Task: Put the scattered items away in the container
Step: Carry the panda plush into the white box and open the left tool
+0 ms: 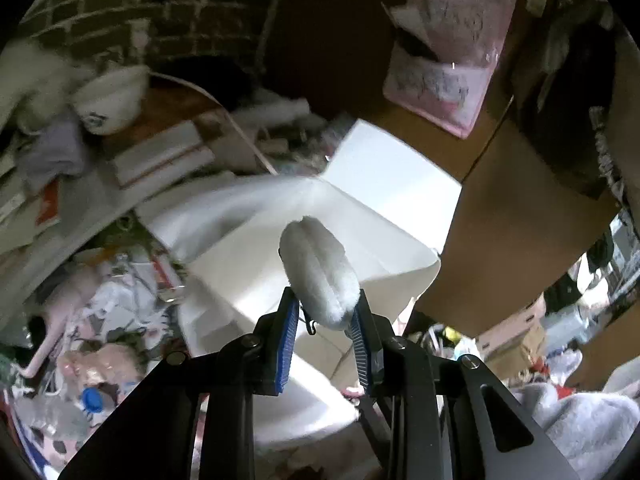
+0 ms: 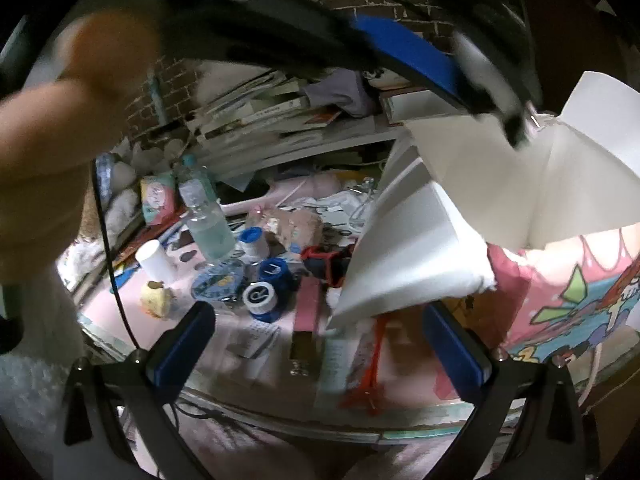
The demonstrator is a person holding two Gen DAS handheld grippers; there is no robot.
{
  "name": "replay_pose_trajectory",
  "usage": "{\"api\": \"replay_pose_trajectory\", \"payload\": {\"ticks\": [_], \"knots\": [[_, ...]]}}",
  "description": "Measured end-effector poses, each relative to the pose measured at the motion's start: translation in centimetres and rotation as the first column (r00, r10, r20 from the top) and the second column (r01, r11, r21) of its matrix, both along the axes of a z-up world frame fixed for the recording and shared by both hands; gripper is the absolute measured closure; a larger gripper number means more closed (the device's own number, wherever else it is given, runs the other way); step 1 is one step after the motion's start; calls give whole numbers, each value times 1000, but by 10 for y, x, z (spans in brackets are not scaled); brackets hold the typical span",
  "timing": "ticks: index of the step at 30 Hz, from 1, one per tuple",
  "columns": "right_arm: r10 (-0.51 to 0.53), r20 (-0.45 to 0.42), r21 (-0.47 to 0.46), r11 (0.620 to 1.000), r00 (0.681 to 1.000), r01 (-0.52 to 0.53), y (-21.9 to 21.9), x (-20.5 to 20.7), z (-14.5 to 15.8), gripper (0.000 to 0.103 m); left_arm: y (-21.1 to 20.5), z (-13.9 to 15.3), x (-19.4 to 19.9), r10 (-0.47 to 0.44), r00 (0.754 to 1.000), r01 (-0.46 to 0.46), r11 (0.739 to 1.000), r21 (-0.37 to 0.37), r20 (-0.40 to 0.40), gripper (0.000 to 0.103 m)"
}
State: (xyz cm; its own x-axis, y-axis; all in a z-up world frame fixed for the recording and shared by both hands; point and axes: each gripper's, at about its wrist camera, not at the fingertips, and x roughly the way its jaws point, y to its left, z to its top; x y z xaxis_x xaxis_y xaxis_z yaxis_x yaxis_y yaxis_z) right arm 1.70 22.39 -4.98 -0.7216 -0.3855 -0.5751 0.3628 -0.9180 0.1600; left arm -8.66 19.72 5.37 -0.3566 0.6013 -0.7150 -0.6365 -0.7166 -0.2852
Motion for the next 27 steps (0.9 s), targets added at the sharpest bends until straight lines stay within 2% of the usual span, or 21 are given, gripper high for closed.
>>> {"api": "replay_pose_trajectory", "payload": {"ticks": [4, 8, 9, 10, 12, 18, 23, 25, 27], "knots": [[6, 19, -28, 1000, 1000, -5, 2, 0, -2, 0, 20, -11, -12, -19, 999, 21, 998, -52, 44, 82], [30, 22, -7, 1000, 999, -29, -1, 3, -6, 0, 22, -18, -18, -13, 998, 19, 996, -90, 64, 78], [33, 21, -6, 999, 999, -33, -1, 3, -6, 0, 22, -18, -19, -7, 998, 13, 996, -94, 61, 69], [38, 21, -8, 999, 999, -38, -1, 3, -6, 0, 21, -18, -19, -2, 998, 7, 996, -93, 58, 51], [48, 25, -15, 999, 999, -47, 0, 4, -7, 0, 17, -16, -19, 6, 999, -2, 997, -80, 48, 31], [72, 21, -1, 997, 997, -72, -3, 9, -12, 0, 11, -4, -14, -4, 1000, 4, 999, -55, 13, 30], [93, 41, -9, 996, 995, -92, -2, 11, -18, 1, -9, 13, 7, 58, 993, -63, 997, -52, -100, 29], [86, 24, -6, 996, 996, -86, -3, 11, -18, 6, -23, 18, 17, 100, 984, -107, 993, -45, -146, 25], [84, 11, 9, 996, 996, -84, -5, 13, -18, 30, -39, 18, 26, 134, 976, -140, 990, -23, -171, 24]]}}
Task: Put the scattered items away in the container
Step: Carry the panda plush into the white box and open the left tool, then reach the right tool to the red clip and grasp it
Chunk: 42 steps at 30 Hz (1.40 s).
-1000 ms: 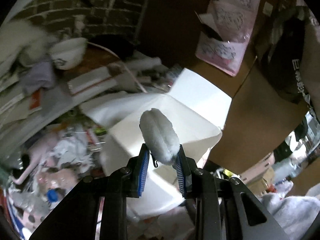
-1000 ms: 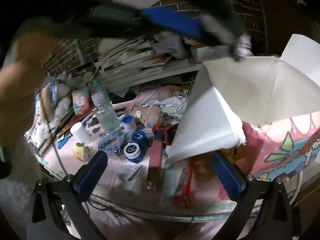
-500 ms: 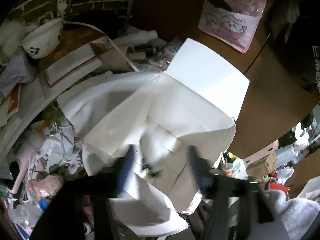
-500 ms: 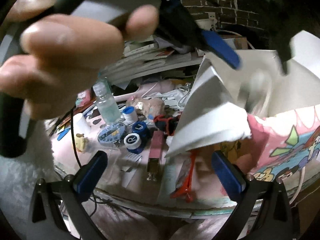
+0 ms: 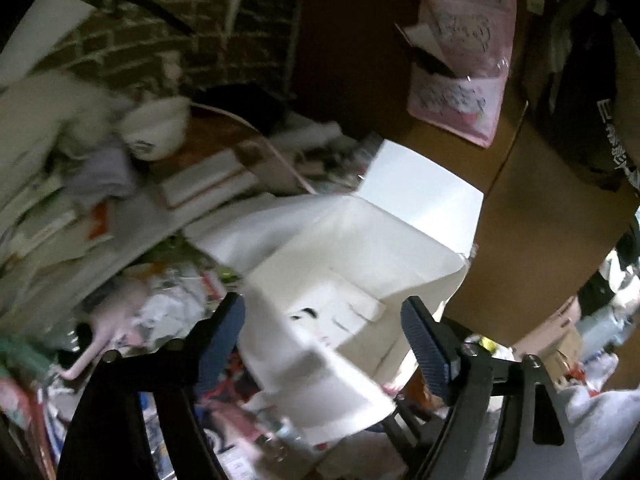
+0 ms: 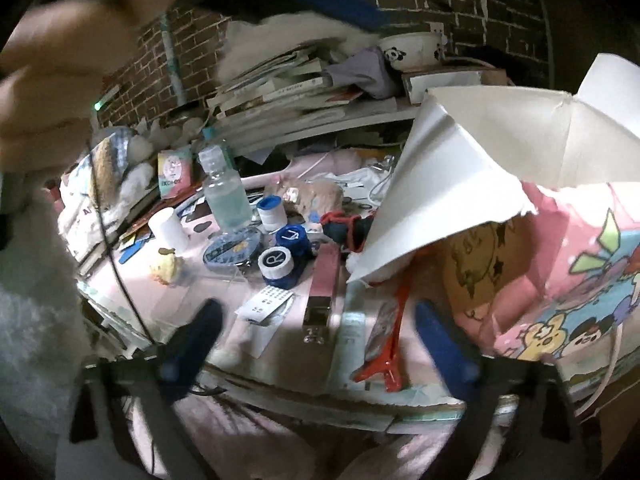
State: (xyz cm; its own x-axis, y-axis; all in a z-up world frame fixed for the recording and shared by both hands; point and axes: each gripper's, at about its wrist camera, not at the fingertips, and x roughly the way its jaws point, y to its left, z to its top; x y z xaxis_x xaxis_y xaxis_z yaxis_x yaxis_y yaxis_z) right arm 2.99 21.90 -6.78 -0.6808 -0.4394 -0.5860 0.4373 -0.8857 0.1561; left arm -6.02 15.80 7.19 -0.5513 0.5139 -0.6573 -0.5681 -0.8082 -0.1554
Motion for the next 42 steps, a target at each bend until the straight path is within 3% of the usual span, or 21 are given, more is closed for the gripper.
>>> {"api": "replay_pose_trajectory", "payload": {"ticks": [5, 9, 12, 17, 27, 33, 42], "knots": [[12, -14, 11, 1000, 1000, -12, -5, 3, -9, 35, -51, -12, 22, 107, 994, -105, 989, 103, -22, 24], [-40, -97, 70, 996, 994, 46, 1, 17, -11, 58, -90, -33, 43, 190, 981, -183, 968, 174, -28, 24], [-56, -76, 66, 996, 996, 61, 7, 14, -16, 71, -117, -48, 56, 235, 972, -225, 941, 253, -10, 24], [-100, -82, 55, 993, 992, 105, 15, 11, -25, 82, -142, -60, 68, 286, 958, -273, 908, 317, 9, 23], [-159, -68, 75, 984, 985, 164, 13, -2, -39, 82, -147, -74, 72, 281, 959, -270, 902, 337, 14, 23], [-162, -22, 22, 986, 986, 163, 20, -8, -43, 82, -145, -83, 68, 274, 961, -274, 906, 322, 45, 23], [-165, -69, 98, 980, 984, 171, 8, -7, -47, 80, -144, -85, 67, 268, 962, -270, 907, 323, 51, 23]]}}
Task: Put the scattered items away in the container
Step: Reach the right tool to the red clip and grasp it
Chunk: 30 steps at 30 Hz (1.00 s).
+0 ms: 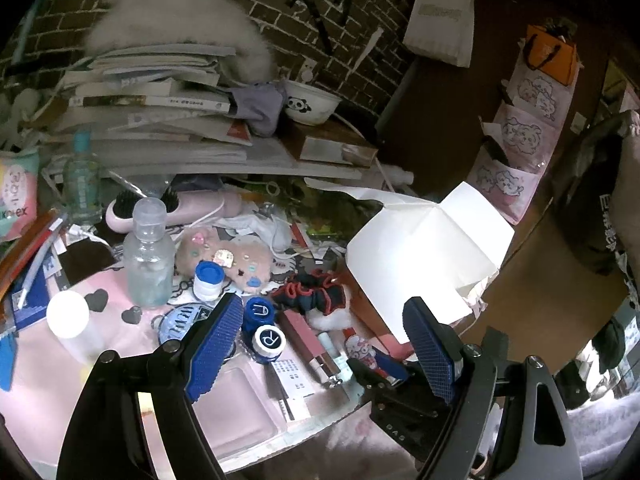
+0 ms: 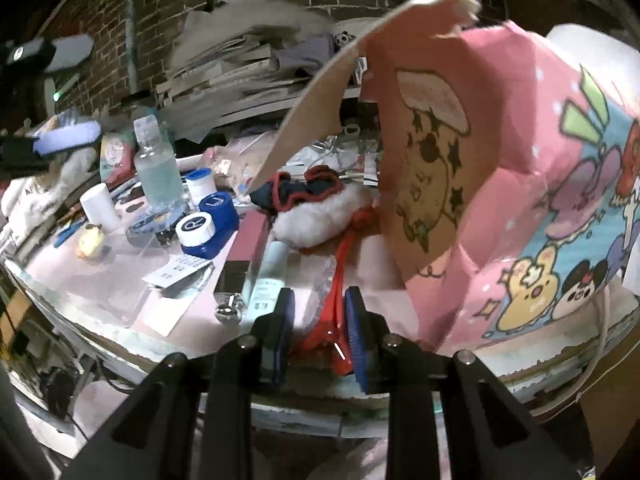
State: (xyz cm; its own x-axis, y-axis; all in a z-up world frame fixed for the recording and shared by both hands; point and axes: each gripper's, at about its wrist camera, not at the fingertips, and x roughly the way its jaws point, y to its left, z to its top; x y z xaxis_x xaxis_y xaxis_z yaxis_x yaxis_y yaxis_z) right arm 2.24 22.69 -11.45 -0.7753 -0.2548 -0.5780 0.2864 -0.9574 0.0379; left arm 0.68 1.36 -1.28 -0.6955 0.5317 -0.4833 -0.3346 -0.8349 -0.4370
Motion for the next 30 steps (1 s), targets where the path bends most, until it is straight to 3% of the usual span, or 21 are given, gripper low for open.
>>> {"api": "replay_pose_trajectory", "payload": {"ticks": [16, 24, 30], "knots": [[14, -59, 24, 1000, 998, -12, 3, 12, 6, 89, 0, 1, 2, 11, 1000, -11, 1000, 16, 7, 23], [30, 36, 14, 999, 999, -30, 0, -8, 3, 85, -6, 0, 3, 21, 1000, -21, 999, 37, 8, 23], [39, 12, 45, 998, 999, -40, -6, -8, 3, 87, -7, -2, 0, 32, 999, -33, 999, 37, 16, 23]]}}
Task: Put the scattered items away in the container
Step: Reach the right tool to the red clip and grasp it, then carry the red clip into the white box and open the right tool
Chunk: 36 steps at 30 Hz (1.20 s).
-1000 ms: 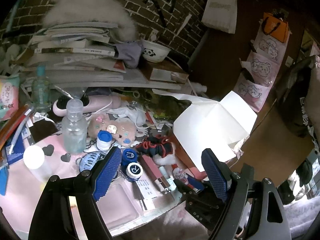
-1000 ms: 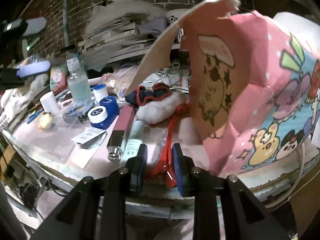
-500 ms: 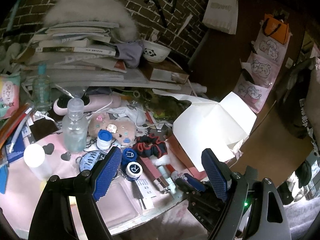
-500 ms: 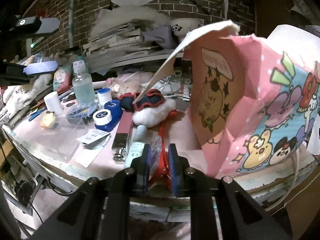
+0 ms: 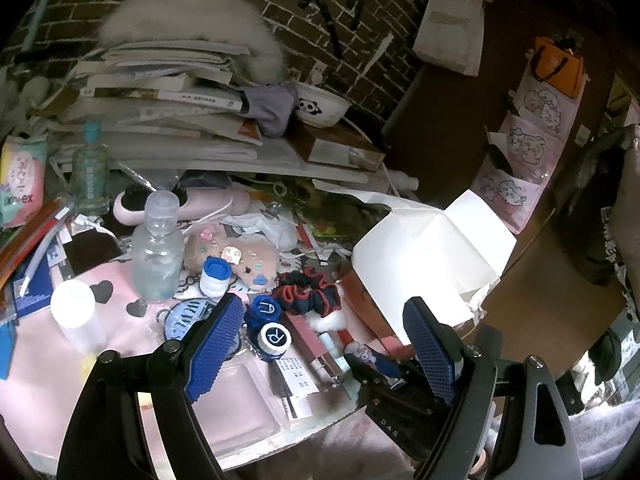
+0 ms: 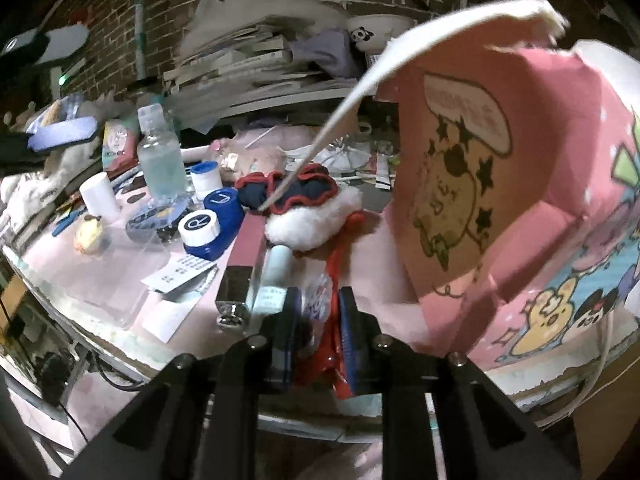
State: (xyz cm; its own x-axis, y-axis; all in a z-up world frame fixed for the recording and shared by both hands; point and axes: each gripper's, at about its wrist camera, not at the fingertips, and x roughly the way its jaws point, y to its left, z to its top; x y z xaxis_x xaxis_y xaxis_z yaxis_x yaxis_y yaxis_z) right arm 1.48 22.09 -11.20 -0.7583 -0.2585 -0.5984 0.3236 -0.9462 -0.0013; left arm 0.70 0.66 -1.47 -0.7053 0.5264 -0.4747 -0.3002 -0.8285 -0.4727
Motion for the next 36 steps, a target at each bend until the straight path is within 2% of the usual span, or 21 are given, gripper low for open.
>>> {"api": "replay_pose_trajectory", "payload": {"ticks": [4, 8, 17, 19, 27, 36], "knots": [[3, -27, 12, 1000, 1000, -2, 0, 6, 0, 88, -1, -2, -2, 4, 1000, -4, 1000, 4, 6, 23], [1, -93, 46, 999, 996, 4, -1, 19, 6, 91, -2, -4, -3, 2, 1000, -3, 1000, 16, 9, 23], [-1, -127, 36, 999, 992, 6, 1, 23, 15, 91, -3, -3, -2, -2, 1000, 2, 999, 34, 4, 23], [17, -125, 11, 1000, 992, -16, 1, 25, 19, 91, -3, -3, -2, -1, 1000, 1, 999, 36, 3, 23], [125, -186, 37, 992, 975, -121, -25, 38, 32, 91, -16, 1, 7, 34, 999, -34, 999, 36, -11, 23], [240, -247, 38, 971, 939, -238, -58, 45, 54, 91, -35, 6, 19, 81, 996, -79, 996, 48, -33, 23]]}}
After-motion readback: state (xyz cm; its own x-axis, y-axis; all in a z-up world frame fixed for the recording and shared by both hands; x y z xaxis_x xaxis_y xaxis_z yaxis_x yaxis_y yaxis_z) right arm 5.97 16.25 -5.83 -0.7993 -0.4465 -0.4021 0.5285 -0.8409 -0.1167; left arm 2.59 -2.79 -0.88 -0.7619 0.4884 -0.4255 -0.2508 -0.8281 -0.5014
